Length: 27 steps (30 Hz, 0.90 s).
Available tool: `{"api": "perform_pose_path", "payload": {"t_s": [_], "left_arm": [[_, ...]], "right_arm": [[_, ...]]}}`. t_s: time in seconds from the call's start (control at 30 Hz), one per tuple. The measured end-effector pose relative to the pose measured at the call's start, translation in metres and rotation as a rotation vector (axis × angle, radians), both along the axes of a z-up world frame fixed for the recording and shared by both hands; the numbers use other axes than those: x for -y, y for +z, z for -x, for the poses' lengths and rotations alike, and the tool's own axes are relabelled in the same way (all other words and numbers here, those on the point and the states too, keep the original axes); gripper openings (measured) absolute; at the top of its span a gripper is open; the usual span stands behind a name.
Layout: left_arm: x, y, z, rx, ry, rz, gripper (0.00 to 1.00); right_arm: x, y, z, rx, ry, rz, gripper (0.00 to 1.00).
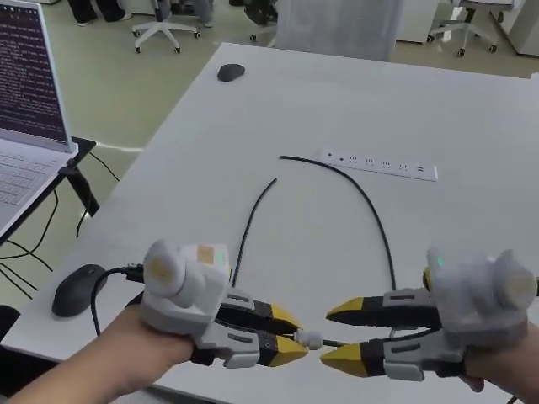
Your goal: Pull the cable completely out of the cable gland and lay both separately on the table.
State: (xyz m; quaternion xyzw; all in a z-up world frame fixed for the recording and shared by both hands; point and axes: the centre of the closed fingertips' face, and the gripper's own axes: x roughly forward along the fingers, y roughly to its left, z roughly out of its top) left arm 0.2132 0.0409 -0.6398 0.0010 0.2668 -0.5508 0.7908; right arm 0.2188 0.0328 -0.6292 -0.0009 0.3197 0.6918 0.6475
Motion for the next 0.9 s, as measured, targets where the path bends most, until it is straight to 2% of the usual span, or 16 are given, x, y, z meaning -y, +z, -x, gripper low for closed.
{"api": "perform_pose_path", "payload": {"t_s": [0.07, 0.1, 0.13, 0.2, 0.27, 0.3, 0.37, 0.43, 0.47, 0.5, 0.53, 0.6, 0.67, 0.77, 0.83, 0.9], "left_arm": [[0.001, 0.001, 0.001, 0.018, -0.01, -0.006, 0.15], [0.002, 0.001, 0.001, 0.023, -0.013, -0.009, 0.15], [0.003, 0.001, 0.002, 0.04, -0.023, -0.016, 0.15], [0.005, 0.002, 0.004, 0.049, -0.032, -0.022, 0.15], [0.007, 0.005, 0.005, 0.068, -0.044, -0.021, 0.15], [0.007, 0.006, 0.005, 0.069, -0.045, -0.023, 0.15], [0.005, 0.004, 0.004, 0.074, -0.051, -0.039, 0.15], [0.004, 0.002, 0.005, 0.076, -0.06, -0.053, 0.15], [0.005, 0.003, 0.006, 0.077, -0.062, -0.059, 0.15], [0.005, 0.003, 0.006, 0.081, -0.064, -0.064, 0.15], [0.006, 0.005, 0.006, 0.086, -0.063, -0.063, 0.15], [0.006, 0.006, 0.007, 0.085, -0.061, -0.061, 0.15], [0.006, 0.006, 0.007, 0.085, -0.061, -0.059, 0.15], [0.007, 0.005, 0.008, 0.085, -0.066, -0.063, 0.15], [0.008, 0.005, 0.007, 0.095, -0.066, -0.061, 0.15], [0.01, 0.005, 0.008, 0.09, -0.063, -0.053, 0.15]], "right_arm": [[0.0, 0.002, 0.0, -0.104, -0.011, -0.028, 0.22], [0.0, 0.002, 0.0, -0.173, -0.025, -0.029, 0.21], [-0.001, 0.003, -0.002, -0.258, -0.047, -0.043, 0.23], [-0.002, 0.0, -0.001, -0.315, -0.035, -0.042, 0.23], [-0.004, -0.001, 0.001, -0.303, -0.012, -0.042, 0.21], [-0.001, -0.004, 0.007, -0.355, 0.03, -0.035, 0.22], [-0.002, -0.004, 0.013, -0.407, 0.059, -0.035, 0.21], [-0.004, -0.004, 0.012, -0.398, 0.052, -0.053, 0.2], [-0.005, -0.003, 0.011, -0.418, 0.04, -0.066, 0.19], [-0.004, -0.004, 0.012, -0.458, 0.039, -0.075, 0.19], [-0.003, -0.005, 0.014, -0.463, 0.047, -0.075, 0.19], [-0.004, -0.007, 0.014, -0.443, 0.048, -0.071, 0.18], [-0.003, -0.009, 0.015, -0.452, 0.052, -0.068, 0.18], [-0.005, -0.005, 0.015, -0.472, 0.043, -0.092, 0.17], [-0.006, -0.006, 0.015, -0.441, 0.048, -0.089, 0.11], [-0.006, -0.006, 0.017, -0.441, 0.057, -0.084, 0.09]]}}
